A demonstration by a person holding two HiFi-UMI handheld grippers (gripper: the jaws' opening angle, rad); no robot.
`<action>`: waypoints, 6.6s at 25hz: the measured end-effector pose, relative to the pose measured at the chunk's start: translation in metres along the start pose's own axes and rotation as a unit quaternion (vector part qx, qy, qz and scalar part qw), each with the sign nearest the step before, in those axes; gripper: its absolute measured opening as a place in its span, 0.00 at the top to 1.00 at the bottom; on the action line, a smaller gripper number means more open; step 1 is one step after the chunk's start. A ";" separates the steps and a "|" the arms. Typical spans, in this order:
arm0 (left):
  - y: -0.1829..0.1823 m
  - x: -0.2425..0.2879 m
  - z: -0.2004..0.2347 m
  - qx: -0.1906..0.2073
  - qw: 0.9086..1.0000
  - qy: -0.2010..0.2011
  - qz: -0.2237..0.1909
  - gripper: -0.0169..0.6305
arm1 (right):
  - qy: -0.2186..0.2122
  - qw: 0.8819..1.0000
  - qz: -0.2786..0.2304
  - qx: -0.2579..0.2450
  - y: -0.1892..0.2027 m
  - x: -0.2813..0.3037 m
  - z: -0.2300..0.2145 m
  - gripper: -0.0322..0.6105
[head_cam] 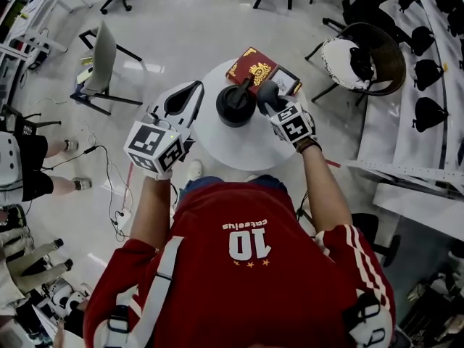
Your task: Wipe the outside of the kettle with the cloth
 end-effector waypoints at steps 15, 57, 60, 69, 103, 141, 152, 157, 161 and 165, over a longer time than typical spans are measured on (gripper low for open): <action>0.010 -0.012 0.006 -0.002 0.999 -0.046 -0.008 0.96 | -0.035 0.987 0.052 -0.145 -0.001 0.049 0.004 0.88; -0.006 -0.064 0.042 -0.009 0.996 0.081 0.020 0.96 | 0.010 0.994 0.102 -0.035 -0.011 0.022 0.121 0.88; -0.009 -0.067 0.051 -0.008 0.995 0.093 0.021 0.96 | 0.017 0.994 0.106 -0.031 -0.017 0.025 0.129 0.88; -0.017 -0.068 0.075 -0.002 0.990 0.135 0.033 0.96 | 0.035 0.993 0.112 -0.013 -0.037 0.038 0.154 0.88; -0.045 -0.084 0.171 0.003 0.982 0.185 0.032 0.96 | 0.079 0.993 0.067 0.053 -0.142 0.092 0.163 0.88; -0.046 -0.056 0.109 -0.002 0.987 0.162 0.017 0.96 | 0.158 0.987 -0.022 0.027 -0.156 -0.026 0.081 0.88; -0.014 -0.017 0.053 -0.003 0.991 0.129 0.019 0.96 | 0.168 0.984 -0.021 0.045 -0.078 -0.073 0.035 0.88; 0.005 0.001 0.038 -0.007 0.994 0.107 0.029 0.96 | 0.153 0.987 -0.006 0.042 -0.041 -0.070 0.023 0.88; 0.008 0.006 0.025 -0.002 0.995 0.091 0.028 0.96 | 0.128 0.991 0.016 0.032 -0.010 -0.056 0.018 0.88; 0.011 0.009 0.014 0.005 0.997 0.071 0.026 0.96 | 0.095 0.995 0.028 0.026 0.015 -0.037 0.015 0.88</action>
Point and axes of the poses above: the fingertips, and each gripper's own axes: x forward along the fingers, z to its left, y out of its underside, the point moved 7 cm from there along -x, backward along the fingers, and after that the axes turned 12 degrees about -x, right-handed, at the moved point
